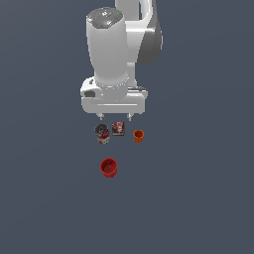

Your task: Pick up a designated object from a clutter of objects.

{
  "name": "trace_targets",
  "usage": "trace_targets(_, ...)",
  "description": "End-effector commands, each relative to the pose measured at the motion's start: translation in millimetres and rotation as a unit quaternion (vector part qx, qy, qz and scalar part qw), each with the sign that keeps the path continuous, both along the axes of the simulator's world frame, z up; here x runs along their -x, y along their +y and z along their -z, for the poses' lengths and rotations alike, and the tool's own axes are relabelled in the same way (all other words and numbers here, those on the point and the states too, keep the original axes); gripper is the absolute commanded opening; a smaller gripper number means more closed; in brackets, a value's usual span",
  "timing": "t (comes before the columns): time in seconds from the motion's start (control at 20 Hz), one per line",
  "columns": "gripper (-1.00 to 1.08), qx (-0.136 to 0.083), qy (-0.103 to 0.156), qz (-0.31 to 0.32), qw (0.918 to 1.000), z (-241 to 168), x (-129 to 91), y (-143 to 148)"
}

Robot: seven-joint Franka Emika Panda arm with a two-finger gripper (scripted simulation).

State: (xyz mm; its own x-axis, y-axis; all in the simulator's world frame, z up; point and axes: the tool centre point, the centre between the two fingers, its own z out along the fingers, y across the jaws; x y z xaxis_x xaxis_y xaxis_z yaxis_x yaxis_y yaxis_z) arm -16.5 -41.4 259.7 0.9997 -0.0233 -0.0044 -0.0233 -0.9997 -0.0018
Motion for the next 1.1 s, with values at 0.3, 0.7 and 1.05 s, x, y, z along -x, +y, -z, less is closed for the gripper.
trace_targets(0.3,1.0,-0.002,-0.001,0.001,1.0,65.7,26.5,-43.1)
trace_targets(0.7,1.0,-0.001,-0.002,0.003,1.0,112.8,58.0,-74.5)
trace_targets(1.05,1.0,0.001,-0.002,0.003,1.0,130.5,73.1,-85.9)
